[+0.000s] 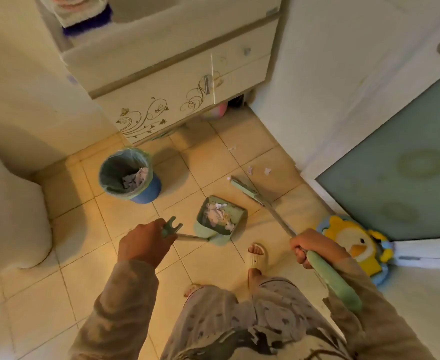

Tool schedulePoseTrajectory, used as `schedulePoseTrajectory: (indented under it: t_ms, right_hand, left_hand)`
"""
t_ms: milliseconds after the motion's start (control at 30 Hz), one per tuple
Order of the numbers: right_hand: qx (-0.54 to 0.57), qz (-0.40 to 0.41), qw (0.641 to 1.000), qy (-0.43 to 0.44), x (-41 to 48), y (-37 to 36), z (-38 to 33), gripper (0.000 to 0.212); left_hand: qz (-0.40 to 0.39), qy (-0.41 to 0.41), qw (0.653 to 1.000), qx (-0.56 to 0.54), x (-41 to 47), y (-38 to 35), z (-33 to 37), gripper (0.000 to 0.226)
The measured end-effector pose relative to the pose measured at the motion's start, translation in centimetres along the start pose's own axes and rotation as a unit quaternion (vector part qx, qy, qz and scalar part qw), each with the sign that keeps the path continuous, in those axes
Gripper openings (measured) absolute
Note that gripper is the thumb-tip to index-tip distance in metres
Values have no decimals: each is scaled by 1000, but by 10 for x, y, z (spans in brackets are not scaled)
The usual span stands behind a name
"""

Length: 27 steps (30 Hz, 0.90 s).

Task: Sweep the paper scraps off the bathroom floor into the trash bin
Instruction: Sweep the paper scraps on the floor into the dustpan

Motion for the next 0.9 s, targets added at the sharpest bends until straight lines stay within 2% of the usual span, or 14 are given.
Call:
schedulePoseTrajectory:
  t_ms: [200, 300, 467, 567, 700, 800, 900]
  right_hand:
    - [-54, -19, 998, 37, 32, 52, -54, 36]
    - [-84, -46, 993, 68, 42, 54, -77, 33]
    - [-62, -51, 993, 84, 55, 52, -77, 36]
    - [-141, -48, 987, 52, 59, 51, -78, 36]
    - [-273, -68, 960, 18, 57, 57, -76, 30]
    - [-254, -98, 962, -7, 54, 68, -68, 30]
    - [-174, -122, 977, -22, 51, 82, -60, 37]
  left_hand:
    - [2, 65, 998, -9, 8, 2, 40, 31]
    - [-5, 61, 998, 1, 19, 6, 55, 29]
    - [-21, 58, 998, 8, 41, 4, 73, 33]
    - [-13, 65, 998, 11, 47, 6, 69, 34]
    - [-12, 61, 998, 19, 50, 5, 70, 36]
    - [-5, 56, 998, 23, 48, 4, 72, 36]
    - [-5, 51, 998, 27, 47, 4, 71, 36]
Point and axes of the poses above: each hand's wrist, its own x-axis towards the middle knuckle, its own y-axis out of the back of the hand, z = x × y, the point moved 3 cm from there along x, towards the middle knuckle, and after that the axes turned 5 degrees about z, right-handed, at the moved point
